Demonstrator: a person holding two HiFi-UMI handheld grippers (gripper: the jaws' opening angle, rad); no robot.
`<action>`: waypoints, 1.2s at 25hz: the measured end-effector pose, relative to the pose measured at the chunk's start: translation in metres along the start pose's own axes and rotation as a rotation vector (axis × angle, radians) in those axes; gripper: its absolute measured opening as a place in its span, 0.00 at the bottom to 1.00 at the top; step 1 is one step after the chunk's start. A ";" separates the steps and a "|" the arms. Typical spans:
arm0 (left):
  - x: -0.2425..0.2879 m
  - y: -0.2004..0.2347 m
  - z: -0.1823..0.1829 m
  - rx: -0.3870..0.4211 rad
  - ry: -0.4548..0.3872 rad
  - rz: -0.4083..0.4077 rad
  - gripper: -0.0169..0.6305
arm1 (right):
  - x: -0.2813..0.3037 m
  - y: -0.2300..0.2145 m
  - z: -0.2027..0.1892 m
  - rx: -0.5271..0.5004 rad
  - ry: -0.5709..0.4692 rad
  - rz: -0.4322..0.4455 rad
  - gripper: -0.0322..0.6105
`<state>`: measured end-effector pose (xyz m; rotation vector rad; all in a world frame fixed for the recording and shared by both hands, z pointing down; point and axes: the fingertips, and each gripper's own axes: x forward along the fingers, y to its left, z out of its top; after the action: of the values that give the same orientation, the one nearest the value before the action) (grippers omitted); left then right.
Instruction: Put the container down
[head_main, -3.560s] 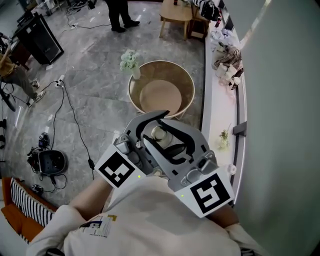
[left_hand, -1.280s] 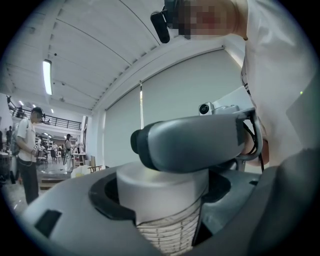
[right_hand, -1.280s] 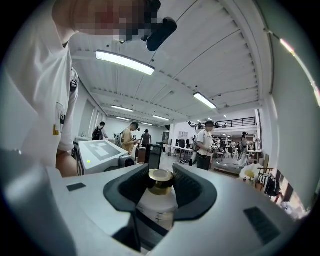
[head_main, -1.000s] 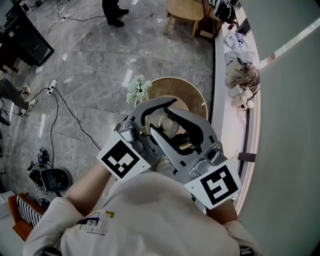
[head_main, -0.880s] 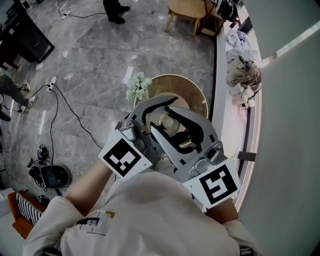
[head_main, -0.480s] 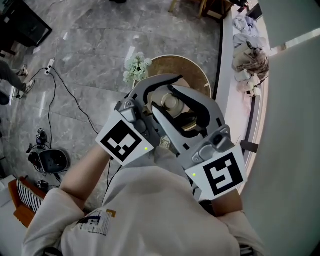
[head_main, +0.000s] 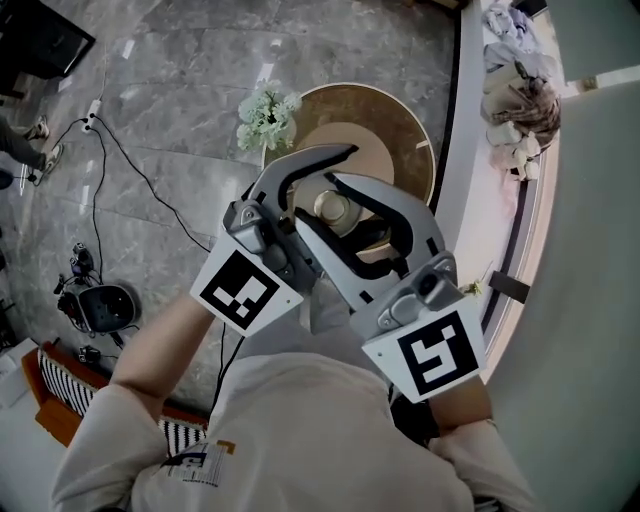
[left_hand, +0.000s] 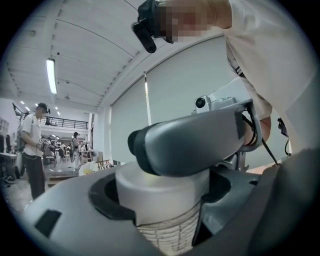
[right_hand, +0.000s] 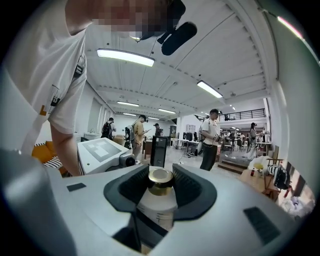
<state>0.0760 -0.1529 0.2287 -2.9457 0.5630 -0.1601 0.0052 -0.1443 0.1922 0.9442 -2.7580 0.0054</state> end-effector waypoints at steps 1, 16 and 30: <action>0.001 0.000 -0.010 -0.005 0.006 0.001 0.57 | 0.003 0.000 -0.010 0.009 0.013 0.001 0.28; -0.007 -0.022 -0.173 -0.104 0.060 -0.007 0.57 | 0.053 0.027 -0.168 0.097 0.145 0.054 0.28; -0.025 -0.084 -0.317 -0.179 0.021 -0.034 0.57 | 0.076 0.080 -0.316 0.163 0.240 0.052 0.28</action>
<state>0.0418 -0.1025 0.5523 -3.1317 0.5571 -0.1516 -0.0348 -0.1033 0.5222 0.8481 -2.5870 0.3349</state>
